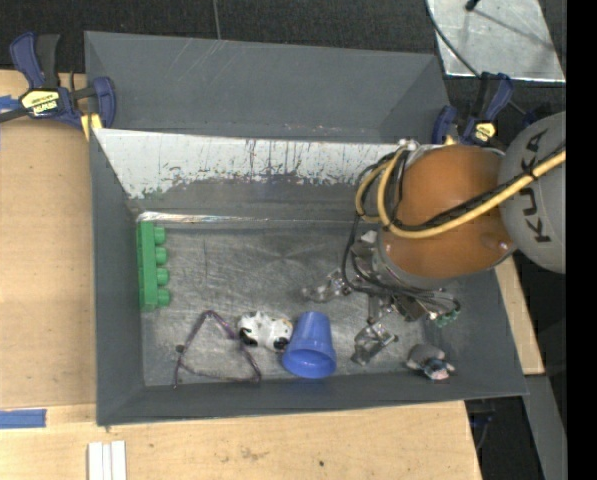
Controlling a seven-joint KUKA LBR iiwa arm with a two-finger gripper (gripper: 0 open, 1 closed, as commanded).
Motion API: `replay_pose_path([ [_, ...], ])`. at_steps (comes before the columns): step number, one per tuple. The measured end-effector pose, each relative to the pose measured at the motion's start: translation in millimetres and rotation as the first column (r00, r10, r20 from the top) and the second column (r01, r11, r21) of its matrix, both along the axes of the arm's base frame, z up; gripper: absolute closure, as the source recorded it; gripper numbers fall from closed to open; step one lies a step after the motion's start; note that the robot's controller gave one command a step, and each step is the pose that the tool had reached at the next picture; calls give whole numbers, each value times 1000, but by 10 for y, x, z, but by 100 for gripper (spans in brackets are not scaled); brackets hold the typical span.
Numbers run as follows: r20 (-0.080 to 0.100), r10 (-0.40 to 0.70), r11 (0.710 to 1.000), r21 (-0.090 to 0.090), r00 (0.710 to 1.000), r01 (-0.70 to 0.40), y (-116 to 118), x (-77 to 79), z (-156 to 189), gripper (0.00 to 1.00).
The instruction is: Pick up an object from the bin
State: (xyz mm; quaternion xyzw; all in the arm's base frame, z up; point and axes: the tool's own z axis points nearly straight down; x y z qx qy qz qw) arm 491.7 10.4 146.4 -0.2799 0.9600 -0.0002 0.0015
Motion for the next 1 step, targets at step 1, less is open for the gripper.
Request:
replay_pose_path([
  [1,31,372,928,-8,928,-372,210,61,-578,0],
])
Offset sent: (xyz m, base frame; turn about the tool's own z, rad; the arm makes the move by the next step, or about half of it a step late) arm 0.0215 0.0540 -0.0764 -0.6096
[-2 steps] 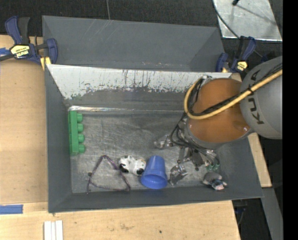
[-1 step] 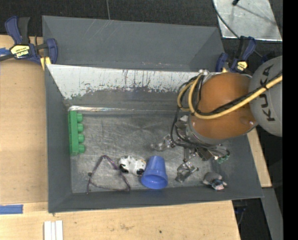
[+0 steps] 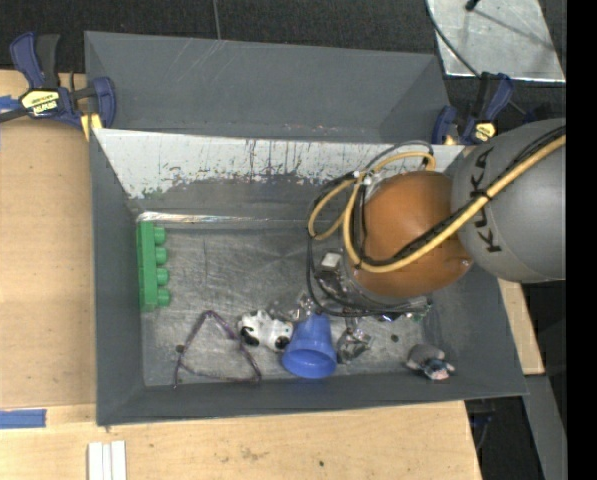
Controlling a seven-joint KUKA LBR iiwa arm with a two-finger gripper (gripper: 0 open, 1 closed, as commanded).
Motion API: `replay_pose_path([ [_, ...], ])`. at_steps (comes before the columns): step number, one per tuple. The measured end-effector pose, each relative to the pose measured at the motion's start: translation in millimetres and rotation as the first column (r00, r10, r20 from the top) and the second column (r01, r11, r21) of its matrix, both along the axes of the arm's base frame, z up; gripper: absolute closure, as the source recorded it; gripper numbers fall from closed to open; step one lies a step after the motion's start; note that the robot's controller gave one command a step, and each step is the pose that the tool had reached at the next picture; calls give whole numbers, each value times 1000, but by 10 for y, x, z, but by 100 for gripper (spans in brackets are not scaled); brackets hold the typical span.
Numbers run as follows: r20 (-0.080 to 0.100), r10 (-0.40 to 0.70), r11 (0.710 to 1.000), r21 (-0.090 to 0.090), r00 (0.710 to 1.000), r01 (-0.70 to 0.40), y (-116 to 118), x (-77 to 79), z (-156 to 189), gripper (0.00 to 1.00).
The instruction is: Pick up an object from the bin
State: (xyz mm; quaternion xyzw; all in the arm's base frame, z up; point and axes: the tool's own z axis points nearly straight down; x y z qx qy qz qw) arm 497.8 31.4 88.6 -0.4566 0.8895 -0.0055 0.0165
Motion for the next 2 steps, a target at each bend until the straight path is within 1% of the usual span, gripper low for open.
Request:
replay_pose_path([
  [1,-14,6,1000,-1,1000,-6,-2,-33,1,100],
  [2,-14,5,1000,-1,1000,-5,-2,-33,1,100],
])
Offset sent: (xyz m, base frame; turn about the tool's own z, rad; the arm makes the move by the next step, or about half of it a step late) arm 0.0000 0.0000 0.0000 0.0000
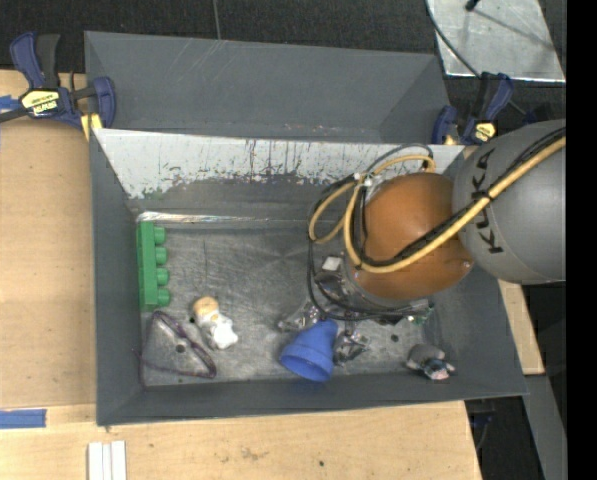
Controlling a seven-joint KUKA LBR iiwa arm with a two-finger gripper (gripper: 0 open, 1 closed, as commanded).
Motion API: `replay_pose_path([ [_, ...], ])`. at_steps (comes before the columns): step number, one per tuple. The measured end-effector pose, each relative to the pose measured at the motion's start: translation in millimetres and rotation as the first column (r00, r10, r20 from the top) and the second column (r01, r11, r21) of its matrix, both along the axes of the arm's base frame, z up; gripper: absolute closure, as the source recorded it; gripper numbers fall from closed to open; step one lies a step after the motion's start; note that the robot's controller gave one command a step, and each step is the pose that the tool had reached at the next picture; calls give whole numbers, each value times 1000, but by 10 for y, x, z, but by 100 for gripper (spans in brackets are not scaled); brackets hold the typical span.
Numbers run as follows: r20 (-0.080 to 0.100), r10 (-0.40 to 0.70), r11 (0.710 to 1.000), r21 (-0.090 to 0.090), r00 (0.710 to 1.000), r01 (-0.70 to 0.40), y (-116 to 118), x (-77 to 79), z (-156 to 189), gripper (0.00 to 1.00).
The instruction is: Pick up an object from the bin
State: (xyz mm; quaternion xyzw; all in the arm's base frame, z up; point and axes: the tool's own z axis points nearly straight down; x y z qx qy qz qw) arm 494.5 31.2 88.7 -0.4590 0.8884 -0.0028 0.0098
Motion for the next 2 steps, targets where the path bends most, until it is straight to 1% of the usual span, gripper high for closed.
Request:
replay_pose_path([
  [1,-3,-1,1000,0,1000,1,2,-3,20,100],
  [2,-17,0,1000,-2,1000,-1,3,-26,117,100],
])
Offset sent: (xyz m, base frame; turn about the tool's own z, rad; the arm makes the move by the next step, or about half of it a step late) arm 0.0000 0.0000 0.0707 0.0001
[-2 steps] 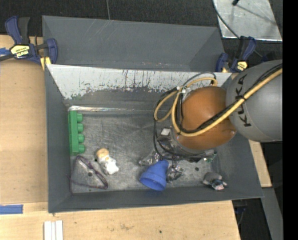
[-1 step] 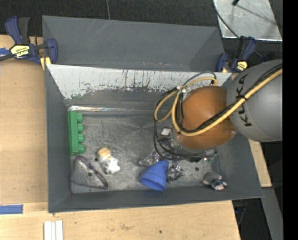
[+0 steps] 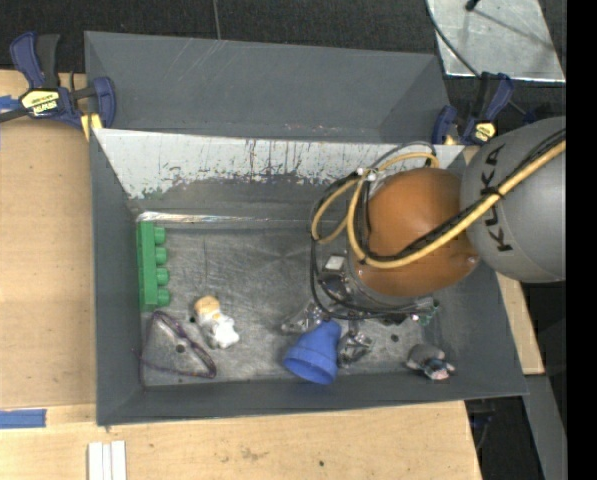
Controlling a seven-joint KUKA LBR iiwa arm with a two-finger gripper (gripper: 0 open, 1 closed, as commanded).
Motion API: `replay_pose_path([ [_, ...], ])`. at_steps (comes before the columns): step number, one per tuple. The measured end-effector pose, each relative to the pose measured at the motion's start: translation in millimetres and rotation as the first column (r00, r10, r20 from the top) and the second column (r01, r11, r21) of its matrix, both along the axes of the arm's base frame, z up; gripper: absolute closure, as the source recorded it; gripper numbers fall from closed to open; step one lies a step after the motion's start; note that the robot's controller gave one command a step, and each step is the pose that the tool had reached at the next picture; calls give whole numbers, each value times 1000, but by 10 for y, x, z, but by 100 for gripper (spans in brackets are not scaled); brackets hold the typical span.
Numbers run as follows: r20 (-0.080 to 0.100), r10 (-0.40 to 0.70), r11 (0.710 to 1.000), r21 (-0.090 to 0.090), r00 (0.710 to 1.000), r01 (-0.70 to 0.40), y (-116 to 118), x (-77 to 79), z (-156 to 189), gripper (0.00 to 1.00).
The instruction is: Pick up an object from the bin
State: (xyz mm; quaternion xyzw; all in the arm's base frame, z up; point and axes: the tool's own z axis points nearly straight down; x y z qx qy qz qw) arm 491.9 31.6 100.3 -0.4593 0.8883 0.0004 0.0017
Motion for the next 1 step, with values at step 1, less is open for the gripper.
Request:
replay_pose_path([
  [1,-2,-2,1000,-1,1000,2,-2,1,197,100],
])
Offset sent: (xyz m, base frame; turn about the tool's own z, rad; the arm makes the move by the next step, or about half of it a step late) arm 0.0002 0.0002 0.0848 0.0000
